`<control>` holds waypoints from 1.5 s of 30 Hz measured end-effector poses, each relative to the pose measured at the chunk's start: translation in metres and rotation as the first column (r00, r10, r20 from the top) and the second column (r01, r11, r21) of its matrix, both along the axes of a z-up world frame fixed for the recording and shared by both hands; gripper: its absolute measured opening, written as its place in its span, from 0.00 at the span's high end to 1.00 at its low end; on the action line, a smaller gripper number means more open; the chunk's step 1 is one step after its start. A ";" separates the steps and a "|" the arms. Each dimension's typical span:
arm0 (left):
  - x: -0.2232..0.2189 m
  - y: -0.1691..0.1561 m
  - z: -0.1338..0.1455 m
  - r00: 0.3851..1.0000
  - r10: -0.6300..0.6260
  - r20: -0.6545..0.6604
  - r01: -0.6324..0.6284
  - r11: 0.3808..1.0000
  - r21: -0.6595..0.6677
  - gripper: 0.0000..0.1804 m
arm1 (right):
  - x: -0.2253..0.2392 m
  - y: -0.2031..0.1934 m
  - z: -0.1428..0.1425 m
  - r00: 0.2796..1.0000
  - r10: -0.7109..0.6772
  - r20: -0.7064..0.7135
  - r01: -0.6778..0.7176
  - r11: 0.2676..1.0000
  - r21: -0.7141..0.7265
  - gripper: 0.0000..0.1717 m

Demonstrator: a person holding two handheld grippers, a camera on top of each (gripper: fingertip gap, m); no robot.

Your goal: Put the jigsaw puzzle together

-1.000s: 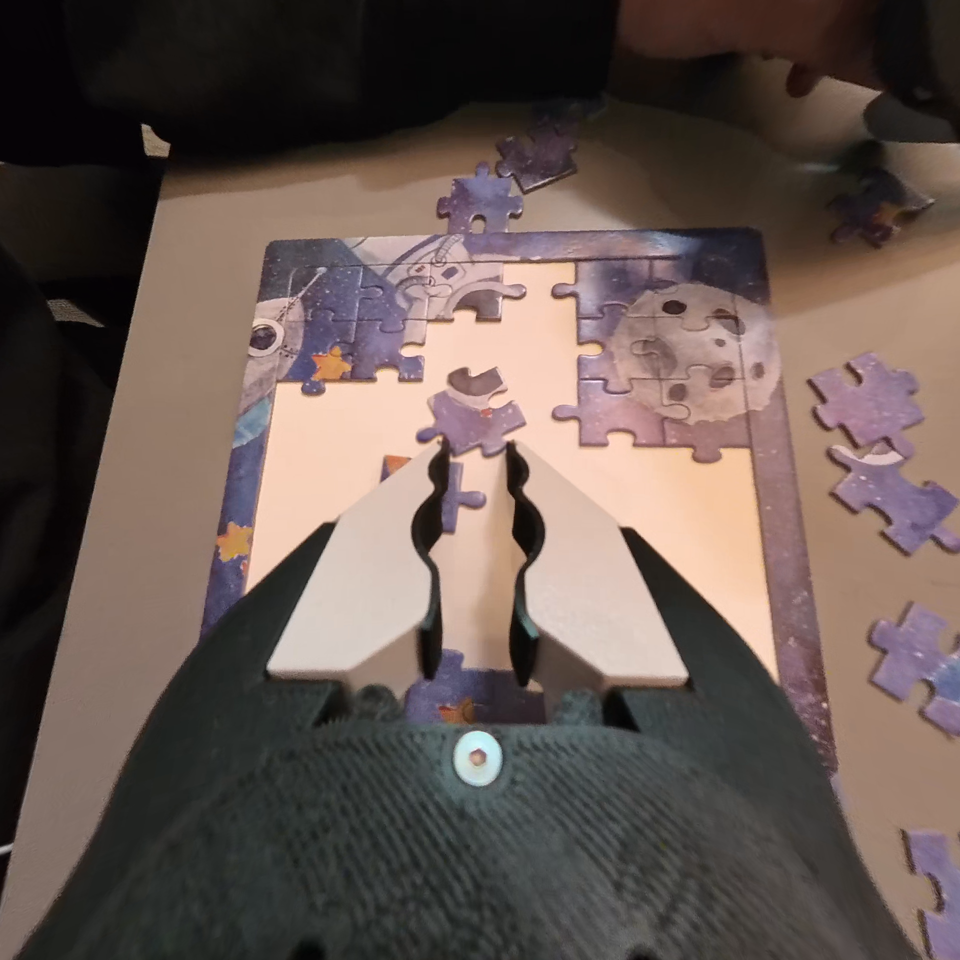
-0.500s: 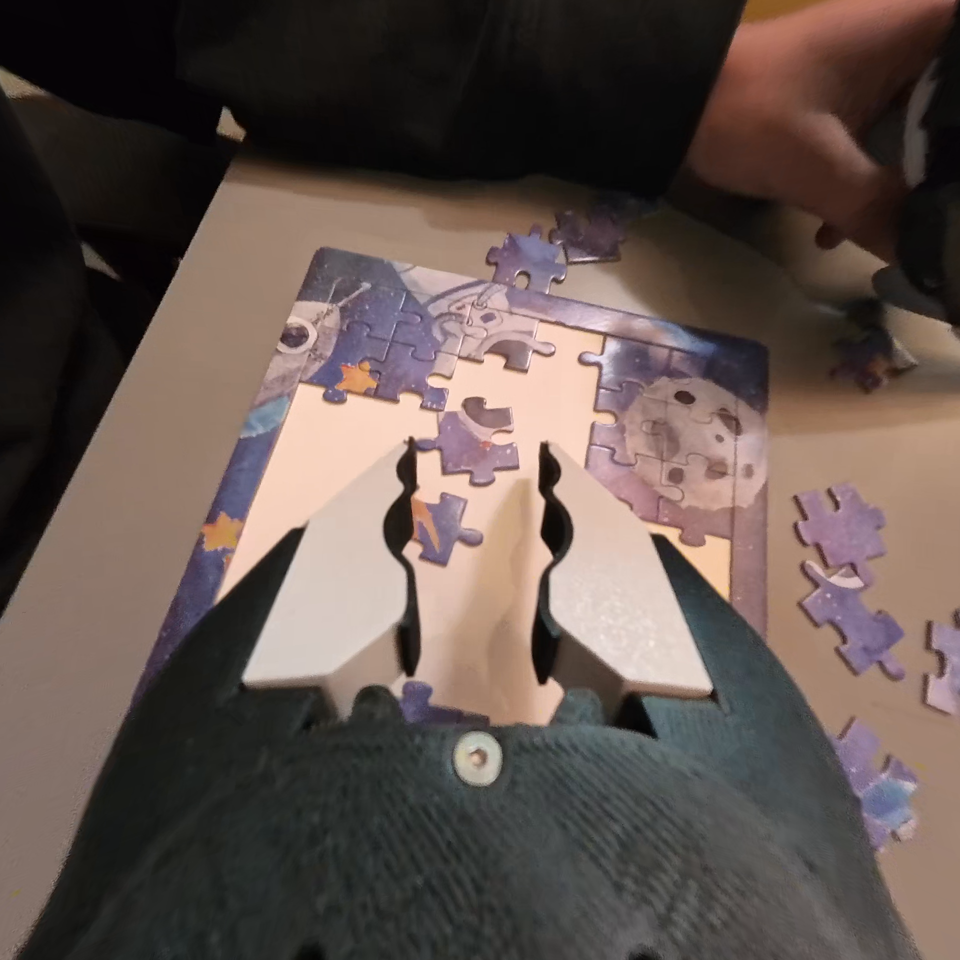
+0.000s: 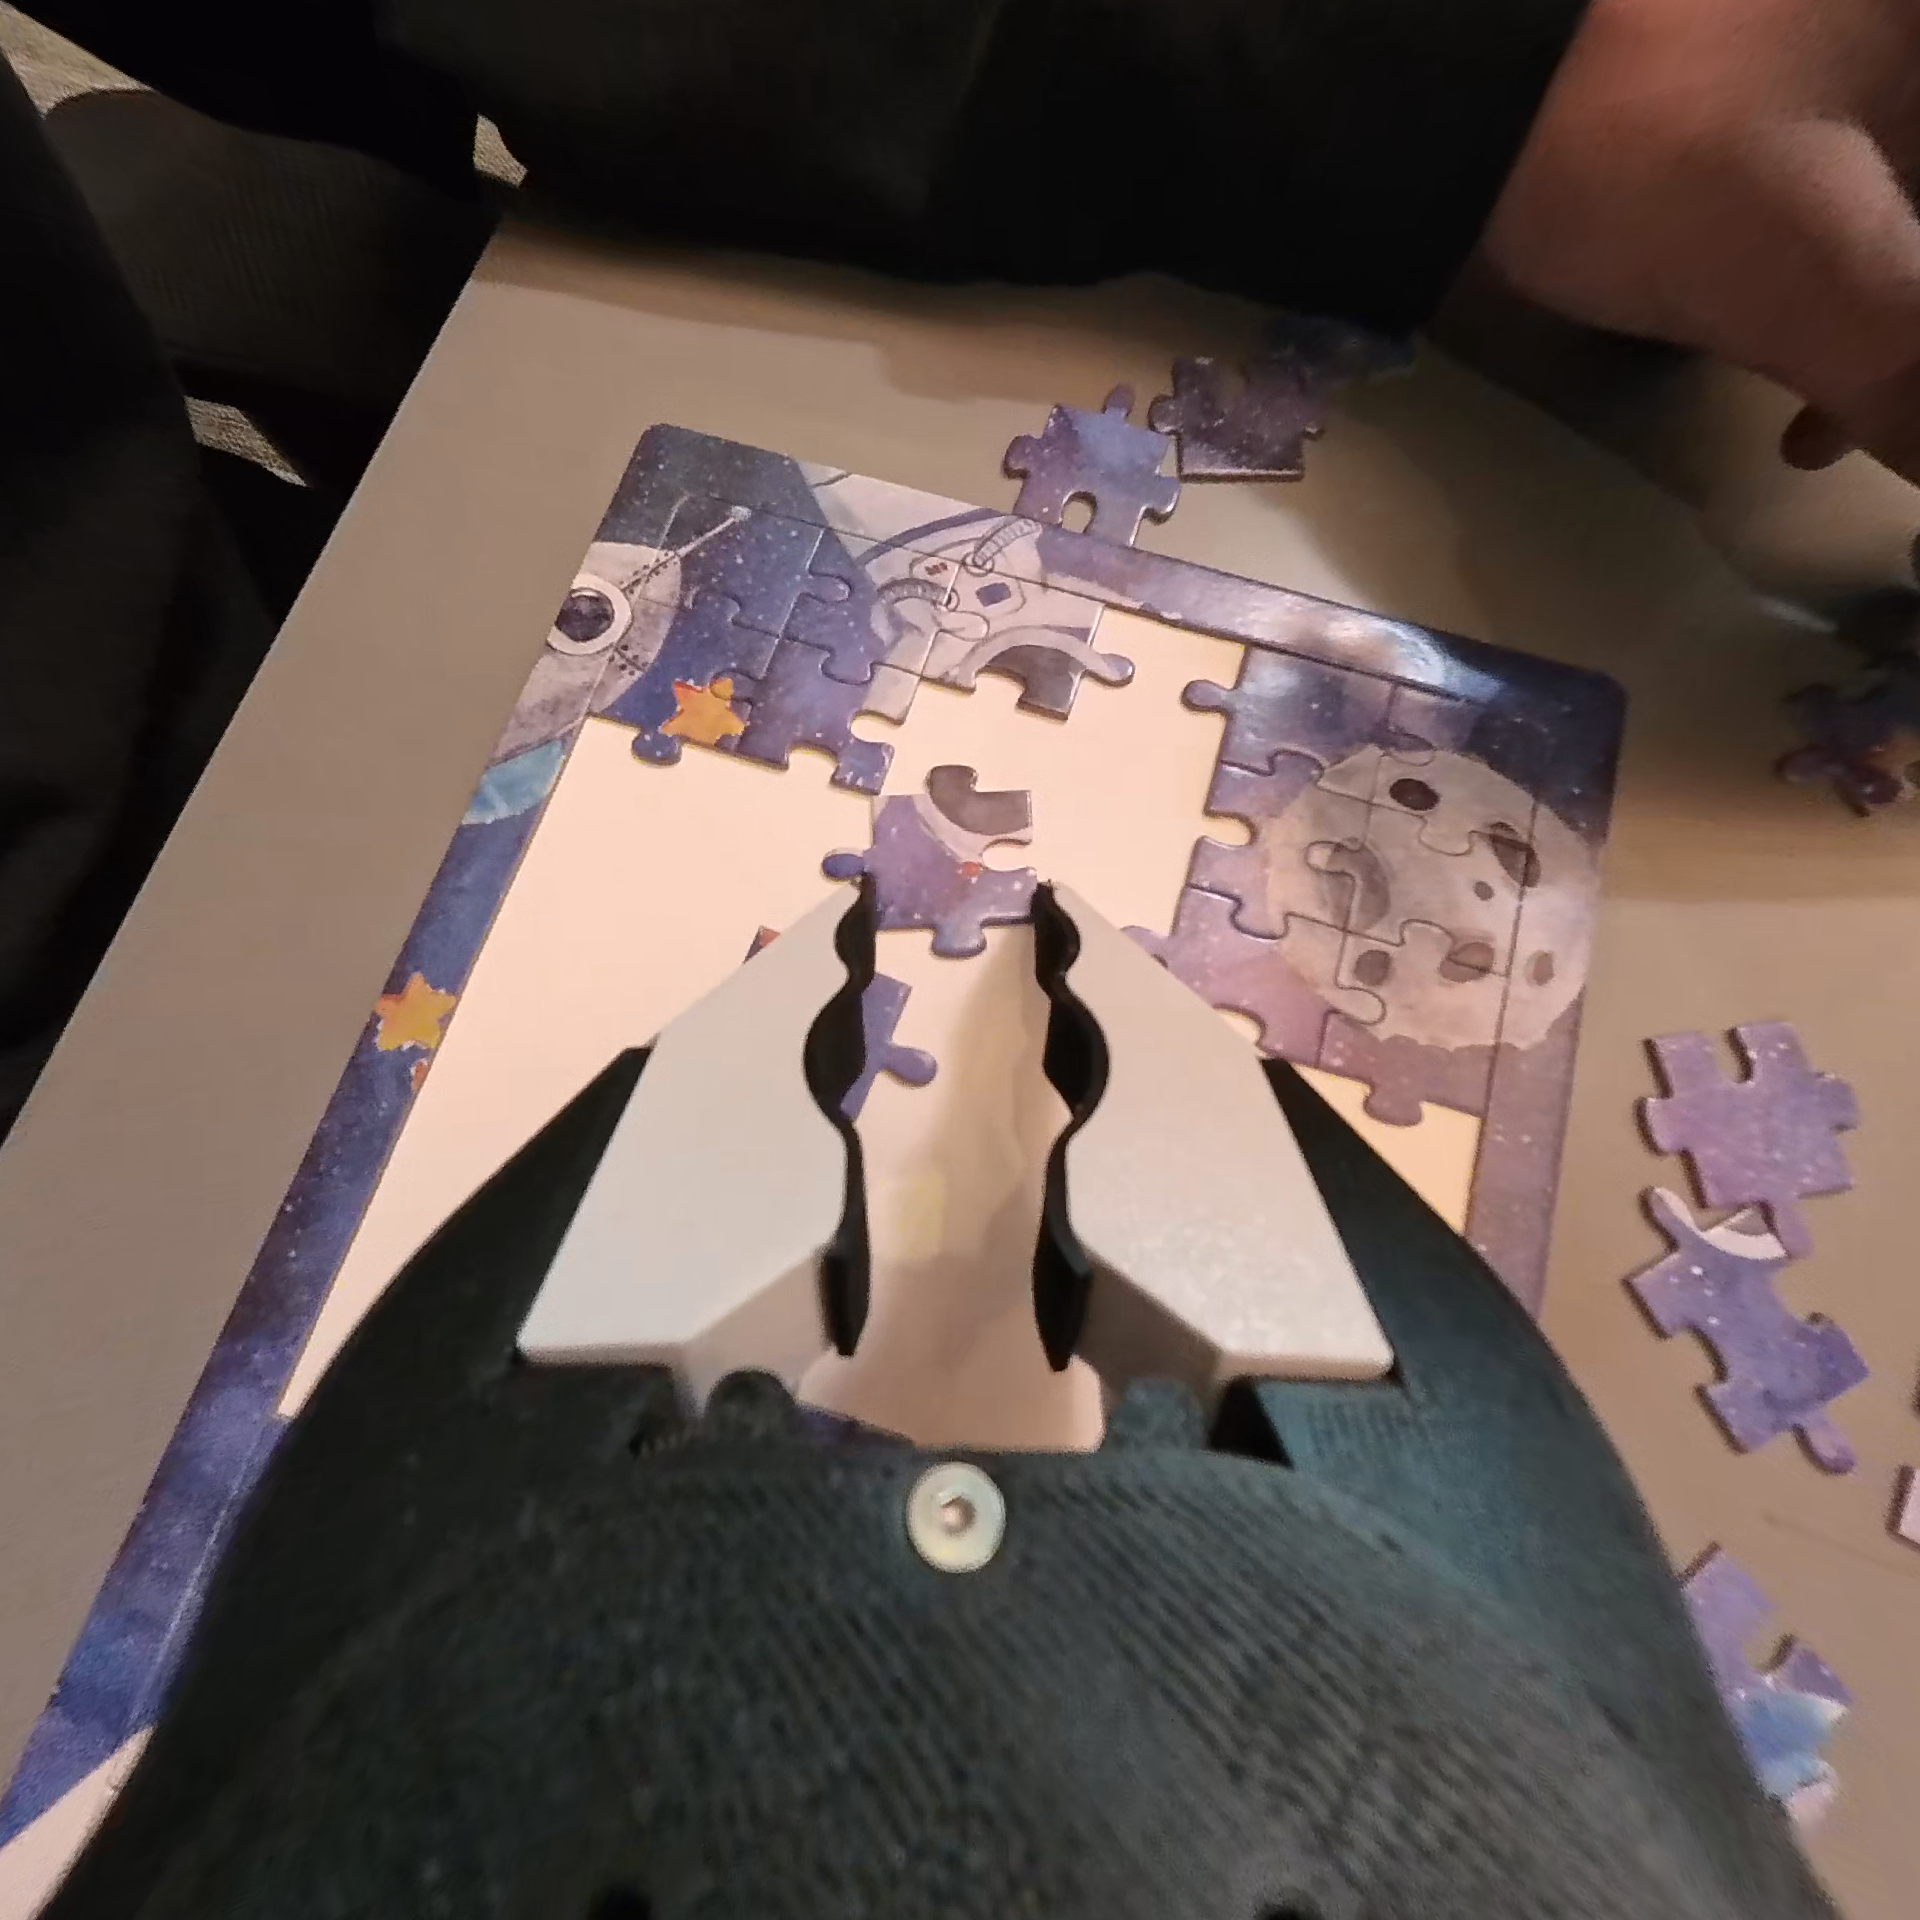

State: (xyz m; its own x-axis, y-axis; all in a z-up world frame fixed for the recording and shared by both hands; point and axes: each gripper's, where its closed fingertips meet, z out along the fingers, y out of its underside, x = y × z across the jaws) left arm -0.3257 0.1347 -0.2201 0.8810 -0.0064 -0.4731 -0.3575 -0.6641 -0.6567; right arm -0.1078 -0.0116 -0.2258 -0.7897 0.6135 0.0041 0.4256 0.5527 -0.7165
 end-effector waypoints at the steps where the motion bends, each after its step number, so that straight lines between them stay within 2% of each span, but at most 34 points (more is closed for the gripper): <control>1: 0.000 0.000 0.000 1.000 0.000 0.000 0.000 1.000 0.000 0.86 | 0.000 0.000 0.000 1.000 0.001 0.001 -0.001 1.000 0.003 0.83; 6: 0.000 0.000 0.000 1.000 0.000 -0.001 0.000 1.000 0.000 0.86 | 0.002 0.002 0.001 1.000 -0.014 0.002 0.014 1.000 0.008 0.83; 7: 0.000 0.000 0.000 1.000 0.000 -0.001 0.000 1.000 0.000 0.86 | 0.002 0.002 0.003 1.000 -0.019 -0.004 0.019 1.000 0.001 0.85; 8: 0.000 0.000 0.000 1.000 0.000 -0.001 0.000 1.000 0.000 0.86 | 0.001 0.002 0.005 1.000 -0.026 -0.015 0.026 1.000 -0.011 0.93; 9: 0.000 0.000 0.000 1.000 0.000 0.000 0.000 1.000 0.000 0.86 | 0.000 0.002 0.008 0.999 -0.036 -0.023 0.035 0.999 -0.025 0.93; 16: 0.000 0.000 0.000 1.000 -0.001 -0.001 0.001 1.000 0.000 0.86 | -0.008 0.003 0.010 0.996 -0.078 -0.047 0.077 0.997 -0.018 0.82; 22: 0.000 -0.003 0.000 1.000 -0.001 -0.003 0.001 1.000 -0.001 0.87 | -0.004 0.004 0.001 0.996 -0.084 0.030 0.085 0.996 -0.030 0.75; 28: -0.002 -0.018 -0.001 1.000 -0.004 -0.001 0.004 1.000 -0.002 0.87 | 0.013 0.001 0.003 0.994 -0.046 0.103 0.051 0.997 -0.055 0.80; 33: -0.003 -0.026 -0.002 1.000 -0.003 0.001 0.003 1.000 -0.001 0.87 | 0.006 0.000 0.008 0.995 -0.077 0.055 0.081 0.995 -0.066 0.76; 38: -0.003 -0.019 -0.002 1.000 -0.003 -0.001 0.003 1.000 -0.002 0.87 | 0.002 -0.003 0.000 0.996 -0.090 0.014 0.089 0.996 0.020 0.76; 45: 0.000 -0.001 0.000 1.000 -0.004 -0.006 0.004 1.000 -0.001 0.87 | 0.002 -0.006 -0.001 0.994 -0.109 0.026 0.108 0.994 0.016 0.83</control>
